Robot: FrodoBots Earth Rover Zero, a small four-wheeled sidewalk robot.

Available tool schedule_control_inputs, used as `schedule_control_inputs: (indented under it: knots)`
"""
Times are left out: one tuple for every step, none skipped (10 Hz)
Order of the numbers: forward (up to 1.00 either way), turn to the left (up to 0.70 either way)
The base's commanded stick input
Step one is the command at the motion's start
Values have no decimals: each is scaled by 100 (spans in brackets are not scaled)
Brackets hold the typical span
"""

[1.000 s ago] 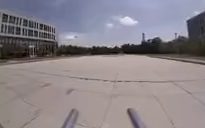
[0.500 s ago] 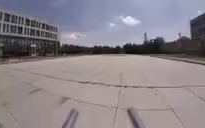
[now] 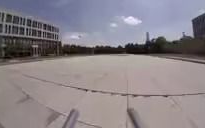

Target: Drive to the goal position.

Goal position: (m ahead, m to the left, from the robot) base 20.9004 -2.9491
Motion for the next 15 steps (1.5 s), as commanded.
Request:
schedule_control_inputs:
  knots:
    - [70,0]
    - [70,0]
    - [70,0]
    - [70,0]
    - [70,0]
    - [70,0]
    - [70,0]
    - [70,0]
    - [70,0]
    - [70,0]
    - [70,0]
    - [70,0]
    - [70,0]
    - [70,0]
    - [70,0]
